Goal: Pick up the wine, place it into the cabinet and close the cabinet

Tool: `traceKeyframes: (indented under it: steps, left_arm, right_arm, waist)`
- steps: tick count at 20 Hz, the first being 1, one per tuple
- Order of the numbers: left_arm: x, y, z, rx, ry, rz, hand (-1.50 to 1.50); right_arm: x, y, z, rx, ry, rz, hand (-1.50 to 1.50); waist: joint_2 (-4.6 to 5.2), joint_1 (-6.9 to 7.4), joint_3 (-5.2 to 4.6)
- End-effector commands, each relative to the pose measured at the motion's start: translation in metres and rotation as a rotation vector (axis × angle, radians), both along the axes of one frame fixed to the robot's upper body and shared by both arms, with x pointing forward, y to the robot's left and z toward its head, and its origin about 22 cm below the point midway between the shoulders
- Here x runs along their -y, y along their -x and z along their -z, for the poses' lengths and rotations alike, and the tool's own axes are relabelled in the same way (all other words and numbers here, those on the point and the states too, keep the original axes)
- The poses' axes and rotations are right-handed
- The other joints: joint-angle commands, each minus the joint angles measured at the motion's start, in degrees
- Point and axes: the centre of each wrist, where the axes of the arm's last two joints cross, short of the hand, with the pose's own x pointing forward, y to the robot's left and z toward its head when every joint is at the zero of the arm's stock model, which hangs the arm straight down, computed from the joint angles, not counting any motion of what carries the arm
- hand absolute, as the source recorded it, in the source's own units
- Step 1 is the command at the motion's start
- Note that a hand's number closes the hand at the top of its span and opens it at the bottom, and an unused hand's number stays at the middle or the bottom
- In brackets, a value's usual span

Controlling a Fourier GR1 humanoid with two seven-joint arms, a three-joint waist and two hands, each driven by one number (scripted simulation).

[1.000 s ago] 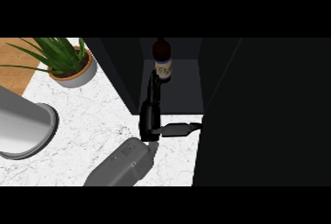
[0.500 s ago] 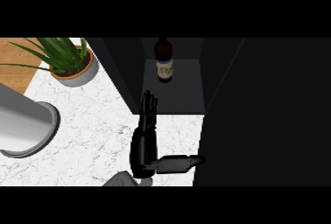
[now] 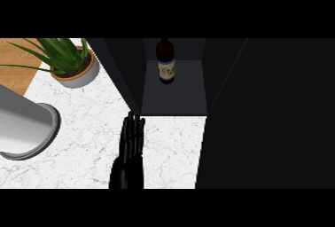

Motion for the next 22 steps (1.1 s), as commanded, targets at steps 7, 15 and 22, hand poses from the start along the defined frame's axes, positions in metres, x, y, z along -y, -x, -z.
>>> traceKeyframes:
  steps: [7, 15, 22]
  left_arm:
    - [-0.054, 0.049, -0.026, 0.01, -0.002, 0.118, -1.5]
    - [-0.096, 0.035, -0.023, 0.026, -0.03, 0.117, -1.5]
    - [-0.134, 0.047, -0.042, 0.071, -0.03, 0.083, -1.5]
  right_arm:
    - [0.001, 0.026, -0.008, -0.048, 0.022, -0.175, 1.5]
    - [-0.004, 0.017, -0.002, -0.087, 0.023, -0.275, 1.5]
    - [-0.021, 0.038, 0.011, -0.2, -0.057, -0.36, 1.5]
  waist:
    - [-0.1, 0.13, 0.0]
    - [0.15, -0.03, -0.04]
    - [-0.1, 0.09, -0.02]
